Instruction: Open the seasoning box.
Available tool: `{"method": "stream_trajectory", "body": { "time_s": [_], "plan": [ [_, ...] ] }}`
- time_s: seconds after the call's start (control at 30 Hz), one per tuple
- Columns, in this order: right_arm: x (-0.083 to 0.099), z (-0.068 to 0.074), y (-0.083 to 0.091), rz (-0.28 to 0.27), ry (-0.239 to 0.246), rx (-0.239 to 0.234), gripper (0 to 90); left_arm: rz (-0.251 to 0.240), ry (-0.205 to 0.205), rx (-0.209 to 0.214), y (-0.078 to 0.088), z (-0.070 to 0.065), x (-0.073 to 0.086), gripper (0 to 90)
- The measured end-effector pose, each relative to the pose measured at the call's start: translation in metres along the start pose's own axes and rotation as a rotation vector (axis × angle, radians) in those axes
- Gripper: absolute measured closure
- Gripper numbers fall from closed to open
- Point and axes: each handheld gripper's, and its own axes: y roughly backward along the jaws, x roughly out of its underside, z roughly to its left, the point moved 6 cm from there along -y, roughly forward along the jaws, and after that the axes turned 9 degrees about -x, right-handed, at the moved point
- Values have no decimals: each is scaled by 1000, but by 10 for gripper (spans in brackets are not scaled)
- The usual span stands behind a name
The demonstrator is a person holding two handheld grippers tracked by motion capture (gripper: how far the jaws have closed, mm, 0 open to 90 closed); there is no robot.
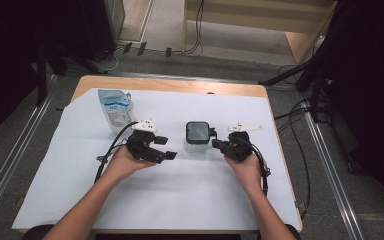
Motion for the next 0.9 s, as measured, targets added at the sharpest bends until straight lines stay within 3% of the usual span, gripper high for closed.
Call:
{"method": "stream_trajectory", "body": {
  "time_s": [0.17, 0.3, 0.4, 0.6, 0.67, 0.73, 0.83, 0.9],
  "plan": [
    [3, -3, 5, 3, -2, 3, 900, 9, -31, 4, -6, 3, -13, 249],
    [3, -5, 10, -9, -9, 5, 900, 7, -22, 22, -10, 9, -25, 225],
    [3, -8, 13, -14, -15, 14, 900, 13, -49, 19, -13, 11, -32, 203],
    [0, -14, 11, -24, -22, 28, 900, 14, -68, 38, -21, 15, -39, 177],
    [-1, -16, 10, -22, -27, 35, 900, 2, -56, 48, -23, 16, -44, 168],
    [-3, -19, 9, -24, -36, 38, 900, 13, -73, 29, -26, 18, -46, 134],
    [-7, -24, 7, -28, -40, 42, 900, -6, -82, 38, -29, 20, -48, 99],
    [-10, -28, 5, -20, -41, 44, 900, 10, -110, 37, -32, 20, -45, 98]
  ]
}}
